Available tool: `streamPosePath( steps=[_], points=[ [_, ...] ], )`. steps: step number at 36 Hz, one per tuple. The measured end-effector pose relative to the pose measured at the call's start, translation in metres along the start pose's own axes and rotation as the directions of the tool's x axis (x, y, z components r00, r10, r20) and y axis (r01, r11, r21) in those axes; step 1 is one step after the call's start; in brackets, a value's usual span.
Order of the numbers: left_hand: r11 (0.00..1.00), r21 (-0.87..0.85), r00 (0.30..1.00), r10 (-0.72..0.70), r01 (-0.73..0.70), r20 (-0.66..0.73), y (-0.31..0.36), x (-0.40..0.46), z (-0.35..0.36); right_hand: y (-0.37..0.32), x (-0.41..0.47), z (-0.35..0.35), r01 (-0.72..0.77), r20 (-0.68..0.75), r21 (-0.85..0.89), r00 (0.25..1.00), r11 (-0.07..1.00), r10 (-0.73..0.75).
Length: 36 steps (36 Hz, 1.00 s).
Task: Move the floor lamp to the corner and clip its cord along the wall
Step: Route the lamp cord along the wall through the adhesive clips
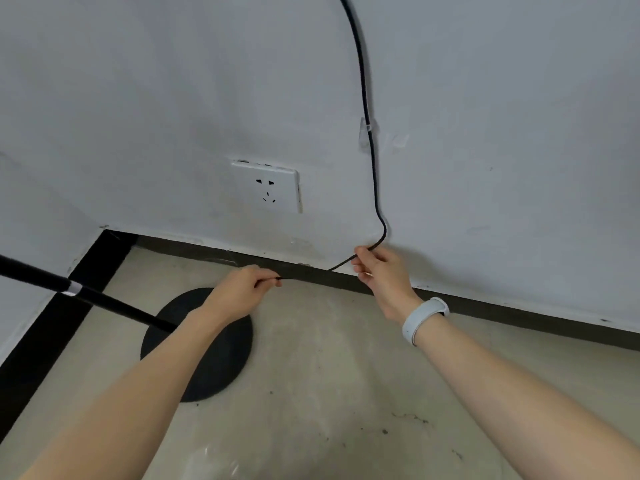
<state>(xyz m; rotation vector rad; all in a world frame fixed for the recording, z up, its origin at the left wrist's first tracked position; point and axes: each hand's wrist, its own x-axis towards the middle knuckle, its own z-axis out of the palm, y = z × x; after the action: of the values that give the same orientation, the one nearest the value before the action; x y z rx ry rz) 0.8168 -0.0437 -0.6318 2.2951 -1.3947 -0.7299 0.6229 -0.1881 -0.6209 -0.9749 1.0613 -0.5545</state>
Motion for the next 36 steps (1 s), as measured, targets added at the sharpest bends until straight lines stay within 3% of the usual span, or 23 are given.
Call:
streamPosePath(
  steps=[4,8,13,18,22,24,28,31,36],
  points=[
    [0.979,0.154,0.988,0.143,-0.134,-0.052,0.006,0.016,0.002,0.012,0.003,0.01,-0.058,0.03,0.049,0.998,0.997,0.057],
    [0.967,0.207,0.98,0.174,-0.151,-0.097,0.006,0.029,-0.005,0.013,0.009,0.021,-0.079,0.024,-0.074,0.996,0.994,0.081],
    [0.985,0.143,0.97,0.126,-0.097,-0.209,0.002,0.039,-0.015,0.014,0.009,0.039,-0.111,-0.046,-0.17,0.993,0.979,0.104],
    [0.995,0.099,0.901,0.069,-0.03,-0.427,-0.006,0.035,-0.021,0.01,0.01,0.07,-0.085,-0.012,-0.363,0.996,0.928,0.087],
    [0.999,0.033,0.874,-0.004,0.022,-0.486,-0.018,0.031,-0.026,0.014,0.014,0.088,-0.014,0.04,-0.457,0.999,0.889,0.036],
    [0.999,-0.041,0.879,-0.029,0.011,-0.476,-0.024,0.032,-0.029,0.018,0.017,0.092,-0.031,0.029,-0.381,0.999,0.924,0.045],
    [0.989,-0.144,0.895,-0.029,-0.04,-0.445,-0.026,0.036,-0.033,0.025,0.023,0.093,-0.096,-0.075,-0.039,0.993,0.995,0.093],
    [0.989,-0.127,0.903,0.012,-0.073,-0.43,-0.025,0.041,-0.032,0.028,0.027,0.091,-0.091,-0.149,0.158,0.982,0.983,0.115],
    [0.992,-0.078,0.893,0.055,-0.1,-0.447,-0.021,0.053,-0.026,0.029,0.032,0.089,-0.083,-0.203,0.333,0.966,0.939,0.158]
  ],
)
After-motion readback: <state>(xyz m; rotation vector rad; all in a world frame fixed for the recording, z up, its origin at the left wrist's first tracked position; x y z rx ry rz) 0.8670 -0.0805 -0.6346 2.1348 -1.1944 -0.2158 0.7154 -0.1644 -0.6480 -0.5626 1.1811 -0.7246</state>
